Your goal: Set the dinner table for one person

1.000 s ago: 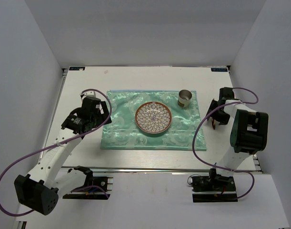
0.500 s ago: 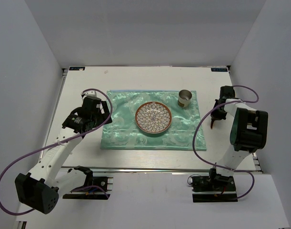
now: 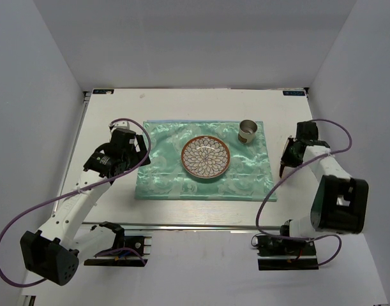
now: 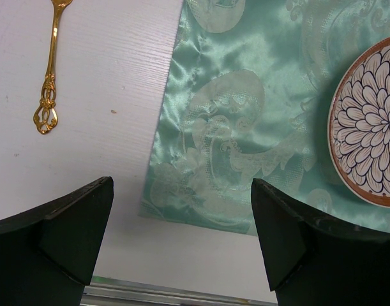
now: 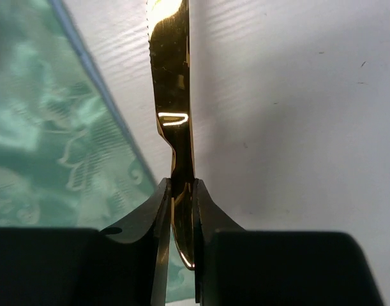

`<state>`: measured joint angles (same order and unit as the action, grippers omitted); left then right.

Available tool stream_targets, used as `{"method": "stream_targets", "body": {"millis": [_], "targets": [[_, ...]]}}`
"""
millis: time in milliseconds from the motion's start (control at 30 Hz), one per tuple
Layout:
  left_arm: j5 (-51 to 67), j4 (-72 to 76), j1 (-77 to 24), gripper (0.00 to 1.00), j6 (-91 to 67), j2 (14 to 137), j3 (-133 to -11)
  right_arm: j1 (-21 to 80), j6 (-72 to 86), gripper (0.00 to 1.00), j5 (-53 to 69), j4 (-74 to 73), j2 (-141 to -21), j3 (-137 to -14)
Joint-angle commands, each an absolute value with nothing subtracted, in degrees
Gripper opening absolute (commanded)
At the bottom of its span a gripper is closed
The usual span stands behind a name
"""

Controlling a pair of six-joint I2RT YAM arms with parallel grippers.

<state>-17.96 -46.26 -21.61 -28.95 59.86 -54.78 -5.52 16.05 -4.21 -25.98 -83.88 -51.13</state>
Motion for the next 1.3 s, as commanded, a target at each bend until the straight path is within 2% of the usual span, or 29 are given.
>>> {"method": "stream_targets", "body": {"millis": [0,200,467,900,1267], "targets": [[-18.2,-45.9,-21.9,0.98,-28.7,59.1,-54.7,-4.2,17.1,0.00,-1.6,-27.9,-75.6,-50.1],[-18.7,-46.0,-21.9,0.98,-28.9,58.4,-54.7,-0.9,18.8,0.00,2.1,-27.3,-68.0,-41.4],[-19.5,-46.3,-21.9,0.98,-29.5,58.7,-54.8,5.6,18.7,0.00,3.7,-26.5,-65.2,-38.7],[-20.1,-46.7,-21.9,0.98,-30.0,59.1,-54.8,12.8,19.3,0.00,0.3,-23.1,-77.3,-43.8],[-20.3,-46.8,-21.9,0.98,-30.0,59.3,-54.8,13.3,19.2,0.00,-4.7,-21.7,-81.8,-45.8]]}}
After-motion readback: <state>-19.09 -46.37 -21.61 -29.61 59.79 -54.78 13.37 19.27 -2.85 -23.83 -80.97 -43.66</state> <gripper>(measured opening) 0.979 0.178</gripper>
